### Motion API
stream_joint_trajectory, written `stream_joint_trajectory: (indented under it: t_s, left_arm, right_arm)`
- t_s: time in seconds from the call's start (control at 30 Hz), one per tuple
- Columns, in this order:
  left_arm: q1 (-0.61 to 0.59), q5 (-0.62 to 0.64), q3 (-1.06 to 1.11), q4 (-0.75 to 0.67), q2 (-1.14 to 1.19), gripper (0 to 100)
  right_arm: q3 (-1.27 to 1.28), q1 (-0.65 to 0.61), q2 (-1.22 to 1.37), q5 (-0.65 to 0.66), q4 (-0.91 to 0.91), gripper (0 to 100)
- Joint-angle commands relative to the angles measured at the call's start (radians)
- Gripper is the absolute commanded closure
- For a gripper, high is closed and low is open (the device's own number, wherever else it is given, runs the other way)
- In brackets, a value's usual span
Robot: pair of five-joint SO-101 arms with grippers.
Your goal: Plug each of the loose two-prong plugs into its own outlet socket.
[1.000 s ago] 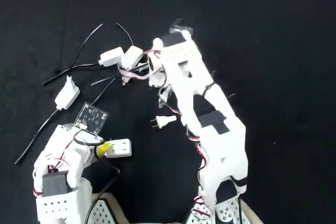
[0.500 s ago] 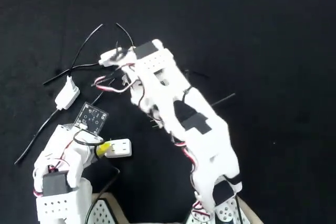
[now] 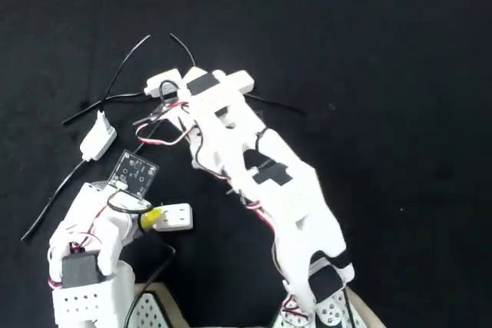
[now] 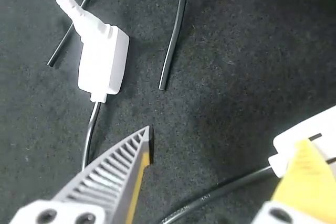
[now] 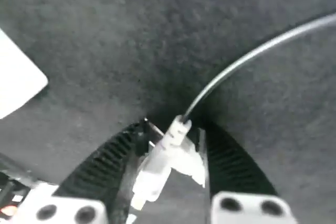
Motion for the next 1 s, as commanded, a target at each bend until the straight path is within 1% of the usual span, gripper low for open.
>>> stream_joint_trajectory:
  t_s: [0.0, 0.17, 0.27, 0.33, 0.4, 0.53, 0.67, 0.8, 0.87, 0.97]
  left_arm:
    - [0.004, -0.014, 0.024, -0.005, 0.012, 60]
    - [0.004, -0.014, 0.024, -0.005, 0.012, 60]
    - [0.004, -0.014, 0.024, -0.005, 0.012, 60]
    - [0.004, -0.014, 0.024, -0.005, 0.012, 60]
    - [0.004, -0.014, 0.024, -0.005, 0.012, 60]
    - [0.004, -0.014, 0.025, -0.005, 0.012, 60]
    - [0.004, -0.014, 0.025, -0.005, 0.012, 60]
    - [0.004, -0.014, 0.025, -0.005, 0.012, 60]
    - [0.004, -0.014, 0.025, -0.005, 0.012, 60]
    - [0.004, -0.014, 0.025, -0.005, 0.012, 60]
  right_arm:
    - [-0.058, 0.008, 0.013, 0.006, 0.029, 87.4]
    - [-0.093, 0.009, 0.013, -0.054, 0.029, 98.8]
    - [-0.136, 0.037, 0.013, -0.104, 0.031, 98.5]
    - [-0.162, 0.055, 0.013, -0.189, 0.032, 98.5]
    - [-0.183, 0.066, 0.012, -0.230, 0.034, 98.5]
    - [-0.176, 0.068, -0.033, -0.238, 0.035, 98.6]
    - [-0.105, 0.060, -0.128, -0.238, 0.031, 98.5]
    - [-0.076, 0.057, -0.143, -0.232, 0.029, 98.2]
    - [-0.076, 0.057, -0.134, -0.232, 0.018, 94.5]
    - [-0.085, 0.068, -0.101, -0.232, 0.015, 81.7]
